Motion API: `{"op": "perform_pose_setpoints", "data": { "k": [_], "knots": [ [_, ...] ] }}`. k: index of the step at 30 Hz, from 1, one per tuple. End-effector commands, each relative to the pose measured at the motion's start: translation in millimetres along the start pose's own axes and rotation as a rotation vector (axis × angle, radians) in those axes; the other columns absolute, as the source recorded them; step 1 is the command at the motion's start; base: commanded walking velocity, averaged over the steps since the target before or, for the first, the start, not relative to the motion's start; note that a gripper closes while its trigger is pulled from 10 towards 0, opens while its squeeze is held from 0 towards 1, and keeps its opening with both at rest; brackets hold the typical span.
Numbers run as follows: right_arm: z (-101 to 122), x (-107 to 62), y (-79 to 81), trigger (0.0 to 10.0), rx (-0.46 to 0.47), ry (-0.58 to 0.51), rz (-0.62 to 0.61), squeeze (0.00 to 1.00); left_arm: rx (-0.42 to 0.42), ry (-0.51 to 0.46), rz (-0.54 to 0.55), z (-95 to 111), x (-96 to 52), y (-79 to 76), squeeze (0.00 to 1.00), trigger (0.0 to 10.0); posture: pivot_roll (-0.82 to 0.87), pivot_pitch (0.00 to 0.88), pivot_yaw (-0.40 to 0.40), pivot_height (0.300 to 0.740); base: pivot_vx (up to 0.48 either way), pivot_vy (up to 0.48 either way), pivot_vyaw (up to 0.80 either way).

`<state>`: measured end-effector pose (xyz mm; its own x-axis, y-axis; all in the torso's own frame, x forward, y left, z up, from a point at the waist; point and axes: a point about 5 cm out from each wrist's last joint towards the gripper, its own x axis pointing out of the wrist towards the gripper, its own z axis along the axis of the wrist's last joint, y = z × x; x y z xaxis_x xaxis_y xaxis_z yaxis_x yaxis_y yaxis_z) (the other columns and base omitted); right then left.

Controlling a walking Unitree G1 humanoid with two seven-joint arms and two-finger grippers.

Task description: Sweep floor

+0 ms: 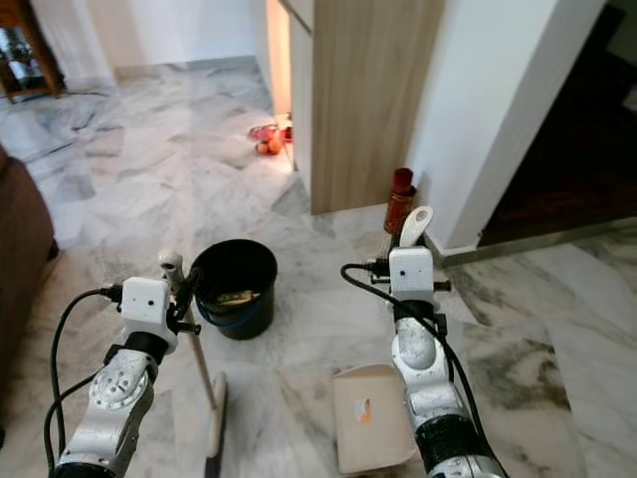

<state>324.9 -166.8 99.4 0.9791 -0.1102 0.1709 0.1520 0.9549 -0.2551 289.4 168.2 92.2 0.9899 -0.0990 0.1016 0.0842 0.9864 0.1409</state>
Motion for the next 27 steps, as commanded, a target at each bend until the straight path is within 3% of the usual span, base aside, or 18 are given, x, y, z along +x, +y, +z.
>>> {"op": "perform_pose_setpoints", "data": {
  "k": [1, 10, 15, 27],
  "knots": [
    [6.9, 4.6, 2.4, 10.0, 0.004, -0.025, 0.004, 0.00, 0.027, -0.024, 0.003, 4.7, 2.8, 4.2, 0.00, 10.0, 0.13, 0.000, 0.009, 0.740, 0.000, 0.000, -0.80],
    [6.8, 5.1, 1.5, 10.0, 0.002, -0.022, 0.002, 0.00, 0.029, -0.028, 0.011, 5.5, 3.9, 4.6, 0.00, 10.0, 0.13, 0.000, 0.008, 0.740, 0.000, 0.000, -0.80],
    [5.5, 3.9, 0.1, 10.0, -0.002, -0.018, -0.002, 0.00, 0.020, -0.025, 0.018, 4.7, 3.4, 4.6, 0.00, 10.0, 0.12, 0.000, 0.009, 0.740, 0.000, -0.389, -0.80],
    [6.8, 6.0, 0.9, 10.0, 0.001, -0.018, -0.003, 0.00, 0.024, -0.029, 0.026, 6.0, 4.9, 6.6, 0.00, 10.0, 0.13, 0.000, 0.007, 0.740, 0.000, 0.000, -0.80]
  ]
}}
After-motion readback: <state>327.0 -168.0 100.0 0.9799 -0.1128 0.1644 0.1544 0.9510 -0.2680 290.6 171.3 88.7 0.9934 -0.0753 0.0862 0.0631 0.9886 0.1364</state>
